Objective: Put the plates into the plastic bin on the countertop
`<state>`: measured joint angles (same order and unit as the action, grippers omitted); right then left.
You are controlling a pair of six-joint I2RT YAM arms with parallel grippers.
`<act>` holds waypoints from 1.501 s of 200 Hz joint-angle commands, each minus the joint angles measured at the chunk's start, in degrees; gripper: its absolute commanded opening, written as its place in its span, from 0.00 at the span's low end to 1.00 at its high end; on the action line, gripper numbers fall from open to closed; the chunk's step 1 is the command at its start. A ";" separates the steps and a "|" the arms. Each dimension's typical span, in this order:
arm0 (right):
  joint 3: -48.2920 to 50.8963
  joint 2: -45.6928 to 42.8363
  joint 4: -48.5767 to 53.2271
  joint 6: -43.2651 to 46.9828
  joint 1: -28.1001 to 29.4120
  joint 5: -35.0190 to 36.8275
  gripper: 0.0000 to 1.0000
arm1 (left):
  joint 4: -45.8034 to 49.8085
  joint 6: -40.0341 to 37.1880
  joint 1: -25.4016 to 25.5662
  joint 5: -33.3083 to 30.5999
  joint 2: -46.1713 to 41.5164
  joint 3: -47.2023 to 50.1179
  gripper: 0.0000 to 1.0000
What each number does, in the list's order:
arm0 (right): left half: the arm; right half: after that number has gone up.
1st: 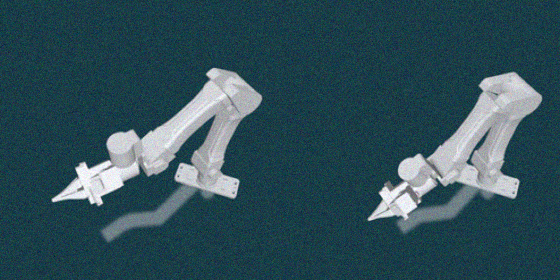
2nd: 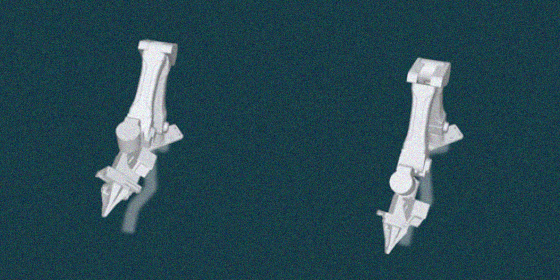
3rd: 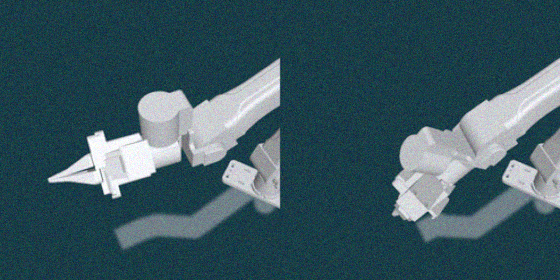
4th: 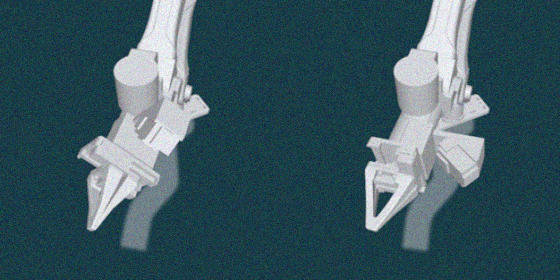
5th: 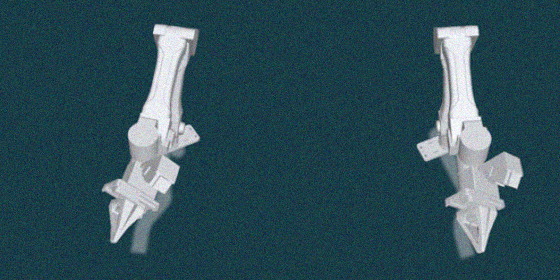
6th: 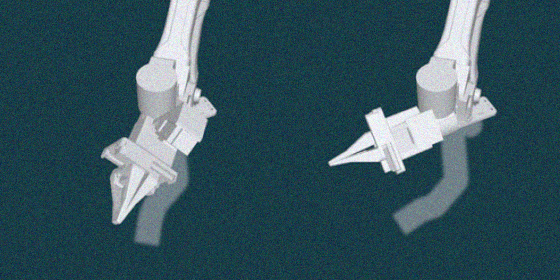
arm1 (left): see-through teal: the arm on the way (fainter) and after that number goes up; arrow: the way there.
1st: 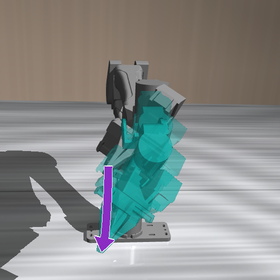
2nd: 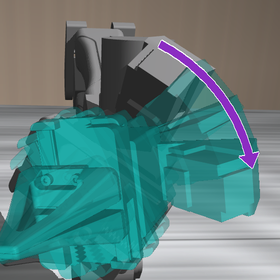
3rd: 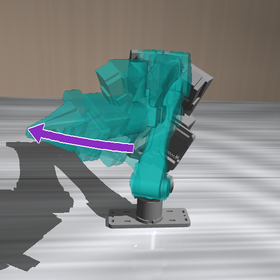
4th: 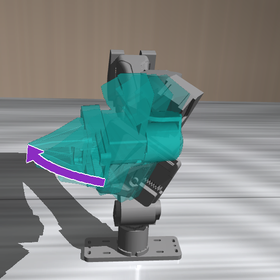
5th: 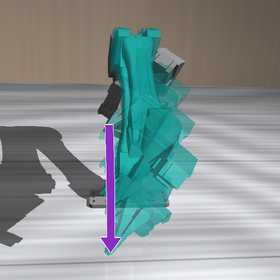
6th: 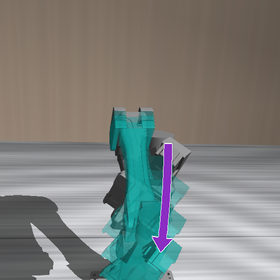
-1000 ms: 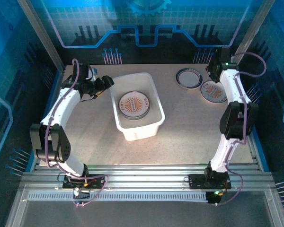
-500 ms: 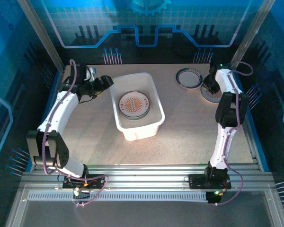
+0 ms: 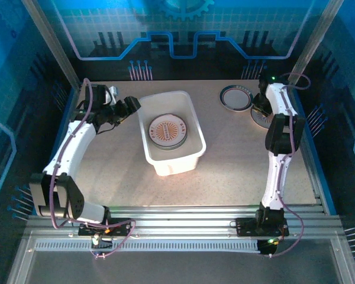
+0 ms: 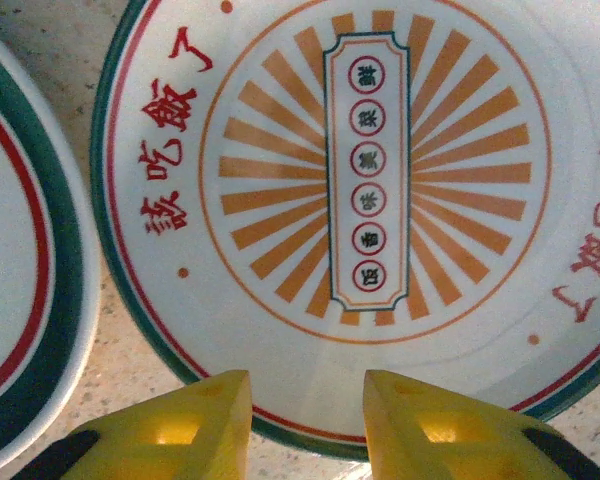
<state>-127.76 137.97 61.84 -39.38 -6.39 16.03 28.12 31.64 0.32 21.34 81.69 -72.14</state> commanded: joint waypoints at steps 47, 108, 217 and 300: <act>-20.15 12.01 18.37 8.23 1.15 9.24 0.42 | 0.36 0.54 0.03 1.29 -3.69 1.65 0.80; -14.97 8.32 16.56 12.38 3.17 9.06 0.46 | 0.67 -0.58 -0.05 2.57 -3.68 1.74 0.81; 5.16 -9.19 -13.55 -10.87 8.56 5.28 0.68 | 2.33 -2.94 -1.01 5.82 -1.23 -0.51 0.81; 16.95 -9.00 -31.48 -43.45 12.08 20.60 0.69 | 4.40 -3.60 -1.23 7.42 3.63 -4.30 0.81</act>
<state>-109.56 128.95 34.20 -72.79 4.12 25.45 30.52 29.80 -0.05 26.89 84.40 -74.13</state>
